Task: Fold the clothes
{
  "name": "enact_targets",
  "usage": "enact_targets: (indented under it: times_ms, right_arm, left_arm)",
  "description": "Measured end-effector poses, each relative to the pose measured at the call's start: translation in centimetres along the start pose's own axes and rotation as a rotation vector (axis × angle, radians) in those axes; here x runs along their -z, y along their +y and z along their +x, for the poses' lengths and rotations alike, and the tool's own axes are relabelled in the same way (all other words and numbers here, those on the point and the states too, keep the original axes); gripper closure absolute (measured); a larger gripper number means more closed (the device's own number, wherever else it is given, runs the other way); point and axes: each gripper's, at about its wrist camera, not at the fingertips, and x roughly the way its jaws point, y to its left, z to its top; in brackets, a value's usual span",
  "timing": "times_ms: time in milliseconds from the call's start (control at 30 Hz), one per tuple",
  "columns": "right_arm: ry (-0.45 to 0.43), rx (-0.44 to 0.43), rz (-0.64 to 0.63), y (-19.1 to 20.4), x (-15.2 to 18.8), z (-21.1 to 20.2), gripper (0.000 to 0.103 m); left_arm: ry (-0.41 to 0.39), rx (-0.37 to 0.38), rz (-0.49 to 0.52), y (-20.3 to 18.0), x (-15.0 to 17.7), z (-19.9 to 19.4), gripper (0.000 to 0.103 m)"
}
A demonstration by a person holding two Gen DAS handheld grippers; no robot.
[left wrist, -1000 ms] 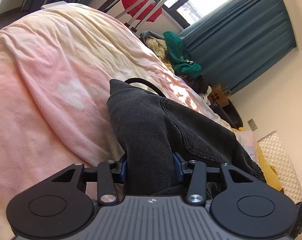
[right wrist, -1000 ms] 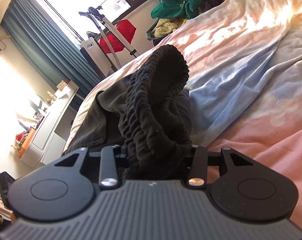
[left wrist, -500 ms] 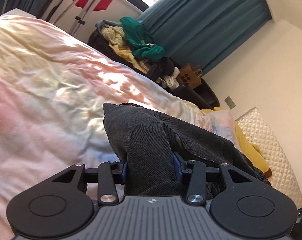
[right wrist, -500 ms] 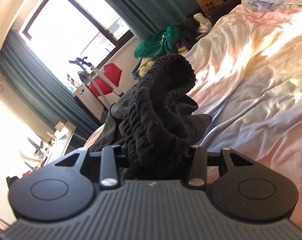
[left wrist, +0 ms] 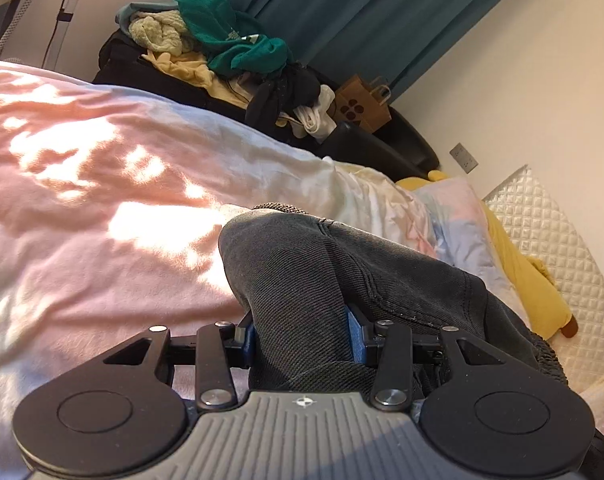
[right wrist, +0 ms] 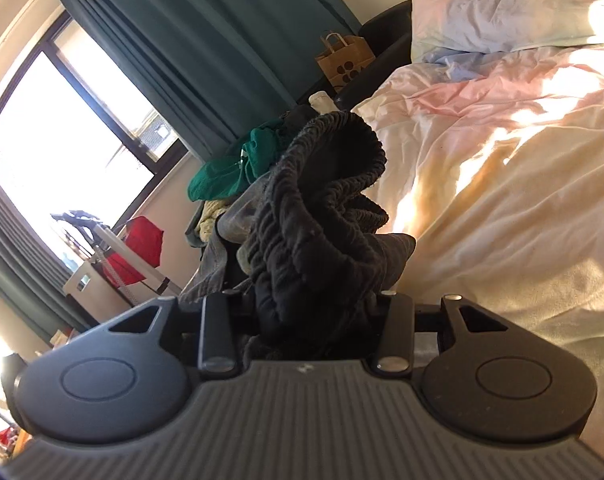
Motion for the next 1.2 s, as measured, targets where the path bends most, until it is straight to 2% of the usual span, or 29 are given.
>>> enact_targets:
  times_ms: [67, 300, 400, 467, 533, 667, 800, 933, 1033, 1133, 1200]
  right_arm:
    - [0.019, 0.027, 0.002, -1.6, 1.3, 1.2, 0.058]
    - [0.030, 0.070, 0.016, -4.6, 5.9, 1.5, 0.053]
    - [0.050, 0.090, 0.082, -4.6, 5.7, 0.9, 0.045]
    - [0.075, 0.131, 0.121, -4.1, 5.2, 0.3, 0.042]
    - [0.095, 0.196, 0.133, -3.1, 4.9, -1.2, 0.041]
    - [0.080, 0.246, 0.093, -0.7, 4.5, -5.2, 0.041]
    - [0.049, 0.232, -0.033, 2.4, 4.1, -9.8, 0.041]
    - [-0.009, 0.229, -0.164, 6.4, 3.7, -14.6, 0.041]
    - [-0.038, 0.197, -0.238, 9.3, 3.8, -18.0, 0.040]
    - [-0.074, 0.170, -0.288, 11.9, 4.1, -21.1, 0.036]
    - [-0.110, 0.169, -0.325, 13.5, 4.6, -22.8, 0.027]
  left_arm:
    - [0.016, -0.008, 0.023, 0.7, 0.4, 2.1, 0.057]
    - [0.007, -0.035, 0.089, 1.5, 2.4, 0.5, 0.050]
    - [0.003, -0.046, 0.117, 1.8, 3.2, -0.1, 0.039]
    - [-0.001, -0.052, 0.132, 1.8, 3.8, -1.1, 0.021]
    - [-0.009, -0.053, 0.136, 1.2, 4.2, -3.3, 0.019]
    - [-0.020, -0.064, 0.167, -0.3, 5.2, -7.9, 0.017]
    - [-0.031, -0.107, 0.250, -2.8, 6.6, -12.5, 0.015]
    - [-0.074, -0.139, 0.338, -5.7, 8.1, -17.7, 0.009]
    - [-0.109, -0.154, 0.391, -7.8, 9.0, -21.6, 0.000]
    - [-0.182, -0.164, 0.431, -9.6, 10.2, -25.8, 0.000]
    - [-0.238, -0.180, 0.446, -10.6, 11.2, -28.7, 0.000]
